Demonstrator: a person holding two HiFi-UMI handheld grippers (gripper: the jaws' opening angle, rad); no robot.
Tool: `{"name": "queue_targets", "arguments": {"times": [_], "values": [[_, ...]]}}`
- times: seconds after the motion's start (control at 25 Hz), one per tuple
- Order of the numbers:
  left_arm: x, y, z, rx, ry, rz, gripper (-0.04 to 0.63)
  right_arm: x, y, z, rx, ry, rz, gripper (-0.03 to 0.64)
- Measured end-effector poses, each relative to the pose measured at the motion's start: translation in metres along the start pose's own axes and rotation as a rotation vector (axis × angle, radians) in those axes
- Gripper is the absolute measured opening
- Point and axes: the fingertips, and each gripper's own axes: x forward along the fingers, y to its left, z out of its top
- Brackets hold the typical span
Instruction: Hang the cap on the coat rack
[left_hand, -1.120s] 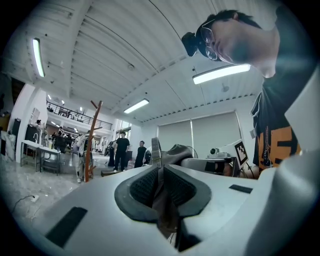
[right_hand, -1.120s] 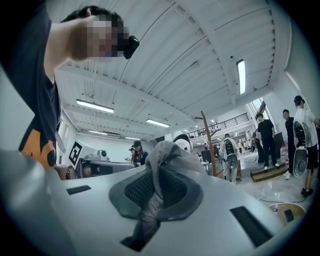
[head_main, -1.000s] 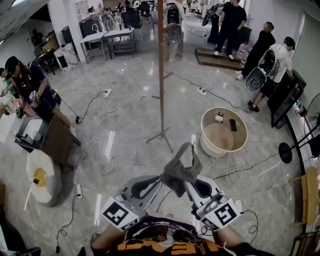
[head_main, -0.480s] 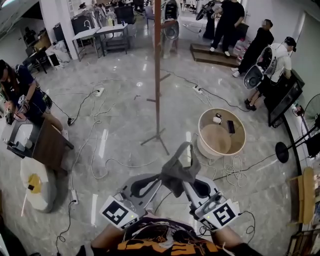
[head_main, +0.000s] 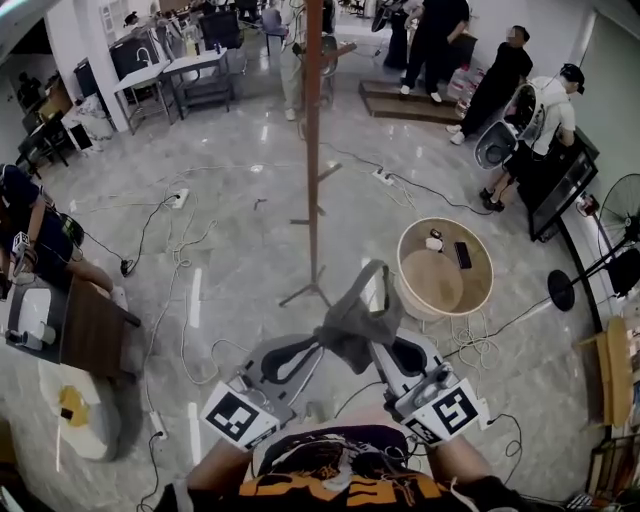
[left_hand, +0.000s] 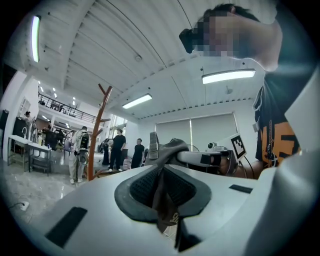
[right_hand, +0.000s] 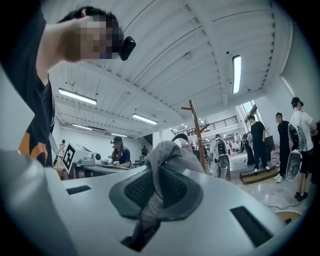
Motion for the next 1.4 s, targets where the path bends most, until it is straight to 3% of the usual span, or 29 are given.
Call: {"name": "queue_targets", "arguments": {"times": [0.36, 0.56, 0.88, 1.12, 1.4], "values": [[0.068, 0.073, 0.005, -0.009, 0.010, 0.009, 0.052, 0.057, -0.075, -0.013, 0.035, 0.022, 0.004, 0.028], [0.114, 0.114, 0.010, -0.008, 0.008, 0.042, 0.052, 0.094, -0.121, -0.022, 0.067, 0.032, 0.056, 0.028], [0.176, 0.160, 0.029, 0.002, -0.037, 0.134, 0.052, 0.144, -0.179, -0.003, 0.076, -0.014, 0.161, 0.028], [0.188, 0.199, 0.025, 0.006, -0.014, 0.184, 0.052, 0.176, -0.214, -0.006, 0.048, -0.052, 0.183, 0.028], [0.180, 0.232, 0.036, 0.021, -0.028, 0.142, 0.052, 0.222, -0.220, 0.010, 0.005, -0.063, 0.162, 0.028]]}}
